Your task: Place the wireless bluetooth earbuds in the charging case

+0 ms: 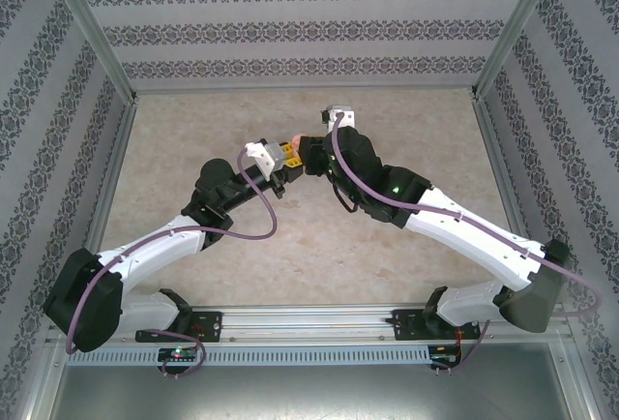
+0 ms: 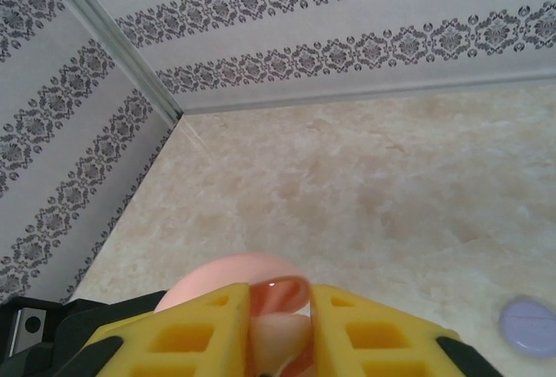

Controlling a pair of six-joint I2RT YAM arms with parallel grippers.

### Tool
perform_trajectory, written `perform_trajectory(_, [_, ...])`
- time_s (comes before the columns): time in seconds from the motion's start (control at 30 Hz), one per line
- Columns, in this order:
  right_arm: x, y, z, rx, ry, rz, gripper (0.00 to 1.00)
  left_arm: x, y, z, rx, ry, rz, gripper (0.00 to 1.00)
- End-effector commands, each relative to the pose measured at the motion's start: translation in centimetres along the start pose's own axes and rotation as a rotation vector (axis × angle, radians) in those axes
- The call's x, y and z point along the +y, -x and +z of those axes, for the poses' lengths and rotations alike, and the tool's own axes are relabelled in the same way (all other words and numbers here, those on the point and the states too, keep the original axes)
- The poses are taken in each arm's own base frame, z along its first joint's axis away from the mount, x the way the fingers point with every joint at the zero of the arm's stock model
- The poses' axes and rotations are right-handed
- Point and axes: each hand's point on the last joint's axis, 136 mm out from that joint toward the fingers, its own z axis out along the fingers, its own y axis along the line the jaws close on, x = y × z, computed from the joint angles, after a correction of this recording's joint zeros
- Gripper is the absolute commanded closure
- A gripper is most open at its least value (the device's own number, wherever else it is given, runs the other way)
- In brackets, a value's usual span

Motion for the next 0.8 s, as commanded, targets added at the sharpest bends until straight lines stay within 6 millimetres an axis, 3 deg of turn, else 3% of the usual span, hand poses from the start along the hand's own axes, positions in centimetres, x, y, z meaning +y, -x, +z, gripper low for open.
perform_trajectory(0.0, [-1.8, -5.0, 1.0, 0.180, -0.053, -0.032, 0.69, -1.5, 8.4, -0.7, -0.293, -0.039, 0.092, 1.00])
perform_trajectory(0.23, [-0.9, -0.2, -0.5, 0.065, 0.003, 0.040, 0.48, -1.5, 7.8, -0.4, -0.273, -0.039, 0.079, 1.00])
perform_trajectory(0.4, [-0.1, 2.1, -2.0, 0.016, 0.051, 0.057, 0.36, -1.3, 7.3, -0.2, -0.260, -0.031, 0.072, 1.00])
perform_trajectory(0.77, [-0.4, 4.0, -4.4, -0.003, 0.091, 0.069, 0.30, -1.2, 5.6, 0.3, -0.216, -0.030, 0.060, 1.00])
